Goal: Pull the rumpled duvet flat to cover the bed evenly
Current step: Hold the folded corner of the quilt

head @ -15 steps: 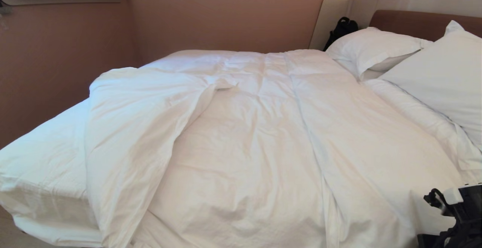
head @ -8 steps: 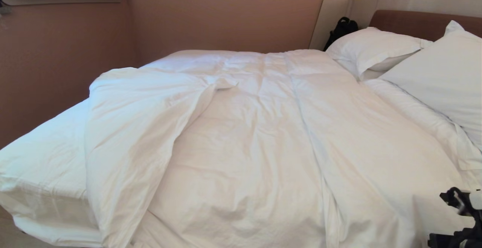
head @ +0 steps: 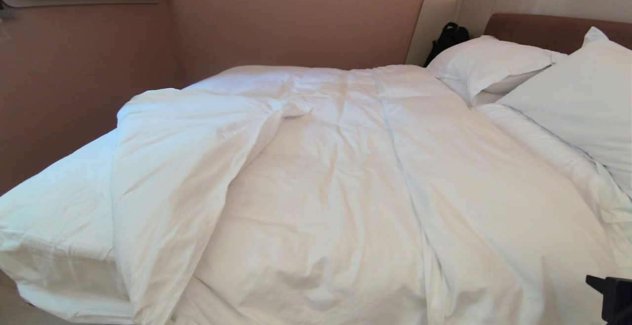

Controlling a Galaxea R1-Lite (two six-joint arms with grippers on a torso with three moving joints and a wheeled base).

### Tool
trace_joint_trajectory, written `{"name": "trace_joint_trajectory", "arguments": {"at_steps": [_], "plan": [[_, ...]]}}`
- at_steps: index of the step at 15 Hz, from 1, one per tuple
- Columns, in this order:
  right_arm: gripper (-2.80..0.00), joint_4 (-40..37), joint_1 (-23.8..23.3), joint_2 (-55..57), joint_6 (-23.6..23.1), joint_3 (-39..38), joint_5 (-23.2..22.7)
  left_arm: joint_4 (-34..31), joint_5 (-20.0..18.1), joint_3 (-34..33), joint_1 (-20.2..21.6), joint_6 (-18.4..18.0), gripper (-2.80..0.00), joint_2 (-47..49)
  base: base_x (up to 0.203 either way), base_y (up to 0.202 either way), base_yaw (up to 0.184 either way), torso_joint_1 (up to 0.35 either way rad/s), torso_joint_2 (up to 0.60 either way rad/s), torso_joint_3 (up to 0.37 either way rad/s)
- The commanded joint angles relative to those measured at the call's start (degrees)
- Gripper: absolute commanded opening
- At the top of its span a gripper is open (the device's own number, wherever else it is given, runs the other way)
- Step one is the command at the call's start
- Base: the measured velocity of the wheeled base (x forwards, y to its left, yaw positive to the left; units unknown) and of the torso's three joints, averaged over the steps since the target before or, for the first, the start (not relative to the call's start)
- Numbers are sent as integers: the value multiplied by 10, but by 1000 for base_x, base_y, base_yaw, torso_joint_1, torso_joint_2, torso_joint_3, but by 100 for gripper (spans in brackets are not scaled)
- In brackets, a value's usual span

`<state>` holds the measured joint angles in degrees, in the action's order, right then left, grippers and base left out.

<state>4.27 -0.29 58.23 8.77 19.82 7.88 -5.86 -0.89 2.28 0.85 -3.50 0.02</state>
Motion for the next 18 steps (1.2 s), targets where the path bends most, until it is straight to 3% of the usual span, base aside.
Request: {"name": "trace_joint_trajectory", "arguments": {"at_steps": [1, 5, 9, 14, 18], "plan": [[-280, 0, 0, -49, 2, 5, -39, 0, 0, 0, 0, 0, -280, 1, 0, 0, 0, 0, 0, 0], [-280, -10, 0, -163, 0, 3, -149, 0, 0, 0, 0, 0, -280, 1, 0, 0, 0, 0, 0, 0], [-280, -14, 0, -232, 1, 0, -216, 0, 0, 0, 0, 0, -280, 1, 0, 0, 0, 0, 0, 0], [-280, -62, 2, -342, 0, 5, -255, 0, 0, 0, 0, 0, -280, 1, 0, 0, 0, 0, 0, 0], [-280, -125, 32, -409, 1, 9, -259, 0, 0, 0, 0, 0, -280, 1, 0, 0, 0, 0, 0, 0]]}}
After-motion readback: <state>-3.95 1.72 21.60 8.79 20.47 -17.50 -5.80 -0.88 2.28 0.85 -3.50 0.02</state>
